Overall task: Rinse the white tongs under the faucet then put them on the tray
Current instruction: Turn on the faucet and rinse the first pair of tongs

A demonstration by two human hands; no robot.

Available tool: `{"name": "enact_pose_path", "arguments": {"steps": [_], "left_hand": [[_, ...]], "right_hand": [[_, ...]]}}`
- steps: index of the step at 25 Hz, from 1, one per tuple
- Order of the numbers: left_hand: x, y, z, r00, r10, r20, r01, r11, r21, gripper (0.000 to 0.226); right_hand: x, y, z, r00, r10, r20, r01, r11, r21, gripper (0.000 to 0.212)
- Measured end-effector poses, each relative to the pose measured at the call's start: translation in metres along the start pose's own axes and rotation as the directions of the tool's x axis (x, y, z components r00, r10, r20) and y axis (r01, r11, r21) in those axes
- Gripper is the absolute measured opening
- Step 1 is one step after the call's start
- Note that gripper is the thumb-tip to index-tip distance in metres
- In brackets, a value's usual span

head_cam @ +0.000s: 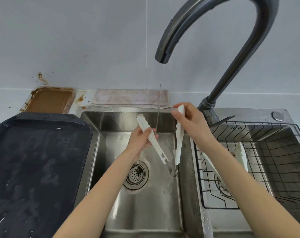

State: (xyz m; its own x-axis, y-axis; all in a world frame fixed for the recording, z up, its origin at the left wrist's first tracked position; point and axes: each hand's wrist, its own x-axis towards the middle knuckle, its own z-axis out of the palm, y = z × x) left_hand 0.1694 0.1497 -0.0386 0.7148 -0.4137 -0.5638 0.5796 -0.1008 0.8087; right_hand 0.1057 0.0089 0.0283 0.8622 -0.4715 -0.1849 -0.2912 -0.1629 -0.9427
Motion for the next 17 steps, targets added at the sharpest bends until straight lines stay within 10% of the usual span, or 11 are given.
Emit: {"name": "enact_pose_path", "arguments": {"steps": [9,17], "left_hand": [[0.008,0.011,0.028,1.000,-0.005,-0.022,0.004,0.999,-0.041,0.037],[0.009,0.020,0.028,0.946,-0.088,0.311,0.165,0.958,-0.233,0.036]], "right_hand": [[-0.009,0.021,0.008,0.993,0.108,-0.052,-0.103,0.990,0.092,0.009],[-0.001,0.027,0.010,0.996,0.059,-0.066,-0.051,0.991,0.123,0.021]]}}
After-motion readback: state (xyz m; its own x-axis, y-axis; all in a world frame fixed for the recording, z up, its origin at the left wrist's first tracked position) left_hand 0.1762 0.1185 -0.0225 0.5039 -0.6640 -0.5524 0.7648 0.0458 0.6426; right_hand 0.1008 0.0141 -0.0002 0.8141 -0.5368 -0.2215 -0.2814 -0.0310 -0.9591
